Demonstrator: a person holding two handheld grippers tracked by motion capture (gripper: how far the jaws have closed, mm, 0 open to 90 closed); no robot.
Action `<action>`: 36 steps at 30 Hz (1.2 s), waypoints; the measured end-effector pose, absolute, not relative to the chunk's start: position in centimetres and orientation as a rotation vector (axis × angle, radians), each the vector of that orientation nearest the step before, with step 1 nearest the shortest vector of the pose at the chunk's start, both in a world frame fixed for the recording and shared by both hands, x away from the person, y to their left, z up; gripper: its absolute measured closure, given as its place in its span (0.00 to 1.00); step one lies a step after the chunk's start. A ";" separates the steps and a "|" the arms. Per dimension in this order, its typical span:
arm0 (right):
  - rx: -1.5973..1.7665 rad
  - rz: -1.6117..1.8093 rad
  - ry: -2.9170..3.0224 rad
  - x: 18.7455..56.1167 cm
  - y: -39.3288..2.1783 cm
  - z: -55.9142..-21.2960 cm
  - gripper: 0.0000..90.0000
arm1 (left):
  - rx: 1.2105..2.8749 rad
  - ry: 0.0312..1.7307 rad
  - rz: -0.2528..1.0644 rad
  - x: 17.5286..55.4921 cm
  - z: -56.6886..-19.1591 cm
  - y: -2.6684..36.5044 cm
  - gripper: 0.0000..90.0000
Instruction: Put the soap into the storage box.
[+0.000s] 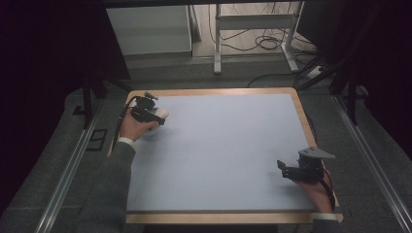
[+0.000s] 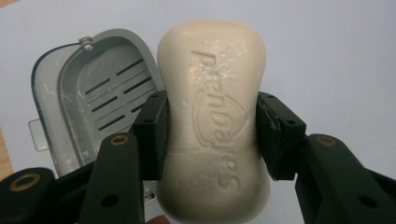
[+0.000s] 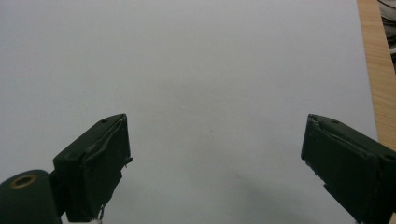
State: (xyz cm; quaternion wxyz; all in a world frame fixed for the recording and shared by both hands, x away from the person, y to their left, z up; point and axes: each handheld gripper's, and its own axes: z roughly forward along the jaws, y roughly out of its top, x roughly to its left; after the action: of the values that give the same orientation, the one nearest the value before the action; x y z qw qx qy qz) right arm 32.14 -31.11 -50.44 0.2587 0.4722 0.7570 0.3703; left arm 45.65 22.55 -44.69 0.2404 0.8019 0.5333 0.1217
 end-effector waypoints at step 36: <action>1.303 0.995 2.041 32.1 -31.4 -50.5 0.09 | 2.095 1.669 0.373 47.3 -47.3 25.3 0.55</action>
State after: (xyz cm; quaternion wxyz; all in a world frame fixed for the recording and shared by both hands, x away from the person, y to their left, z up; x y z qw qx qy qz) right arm 32.12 -31.39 -50.51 0.2590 0.4809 0.7529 0.3671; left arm 47.30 25.30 -47.33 0.2169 0.7562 0.6024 0.1348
